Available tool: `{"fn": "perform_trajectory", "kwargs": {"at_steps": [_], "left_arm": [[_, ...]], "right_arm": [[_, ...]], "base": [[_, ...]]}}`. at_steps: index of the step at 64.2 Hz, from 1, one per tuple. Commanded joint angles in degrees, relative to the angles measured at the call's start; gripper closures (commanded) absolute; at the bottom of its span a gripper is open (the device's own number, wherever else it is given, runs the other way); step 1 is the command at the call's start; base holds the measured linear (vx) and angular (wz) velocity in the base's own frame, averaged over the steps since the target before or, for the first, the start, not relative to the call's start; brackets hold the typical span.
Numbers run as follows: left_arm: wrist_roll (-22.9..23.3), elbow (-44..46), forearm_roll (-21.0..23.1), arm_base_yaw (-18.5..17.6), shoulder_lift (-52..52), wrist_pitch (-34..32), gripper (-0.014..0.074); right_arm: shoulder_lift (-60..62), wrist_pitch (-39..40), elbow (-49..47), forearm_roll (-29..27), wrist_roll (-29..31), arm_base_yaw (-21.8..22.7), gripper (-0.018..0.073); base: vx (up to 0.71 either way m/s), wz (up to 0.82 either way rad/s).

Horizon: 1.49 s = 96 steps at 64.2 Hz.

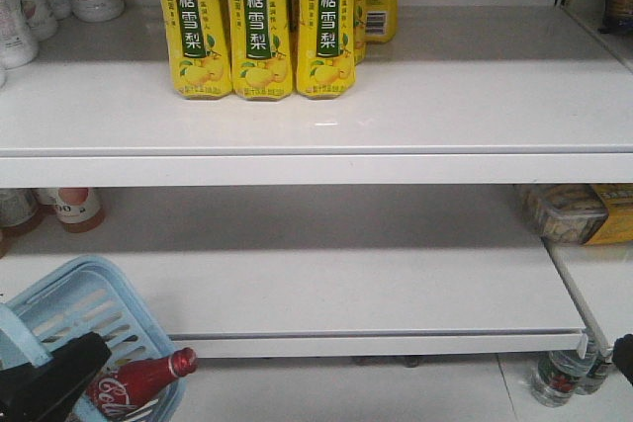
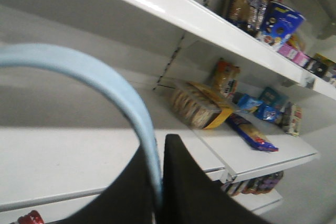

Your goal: Place coke in basket with both arms

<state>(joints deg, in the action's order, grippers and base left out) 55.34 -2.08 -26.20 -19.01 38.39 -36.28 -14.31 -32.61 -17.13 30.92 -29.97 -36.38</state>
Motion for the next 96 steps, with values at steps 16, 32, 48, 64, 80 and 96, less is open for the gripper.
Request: {"fn": "perform_trajectory", "kwargs": {"at_steps": [16, 32, 48, 64, 80, 96], "left_arm": [[-4.49, 1.97, 13.04, -0.37, -5.19, 13.18, 0.0603], [-18.4, 1.52, 13.04, -0.31, -8.53, 16.56, 0.0603], [-33.17, 1.52, 18.56, -0.18, -17.92, 26.3, 0.0603], [-57.39, 1.52, 34.04, 2.61, -32.74, 32.34, 0.0603], [-60.08, 1.52, 34.97, 13.71, -39.79, 33.28, 0.0603], [-57.2, 1.52, 29.94, 18.56, -39.97, 33.86, 0.0603]], "right_arm": [[-0.57, 3.27, -1.39, 1.83, 0.1, 0.31, 0.0564], [-0.57, 3.27, -1.39, 1.83, 0.1, 0.31, 0.0564], [-0.57, 3.27, -1.39, 1.83, 0.1, 0.31, 0.0564], [-0.57, 3.27, -1.39, 1.83, 0.1, 0.31, 0.0564], [-0.57, 3.27, -1.39, 1.83, 0.1, 0.31, 0.0564], [-0.57, 3.27, -1.39, 1.83, 0.1, 0.31, 0.0564]], "base": [[0.0, 0.0], [0.0, 0.0], [0.0, 0.0], [0.0, 0.0], [0.0, 0.0], [0.0, 0.0]]}}
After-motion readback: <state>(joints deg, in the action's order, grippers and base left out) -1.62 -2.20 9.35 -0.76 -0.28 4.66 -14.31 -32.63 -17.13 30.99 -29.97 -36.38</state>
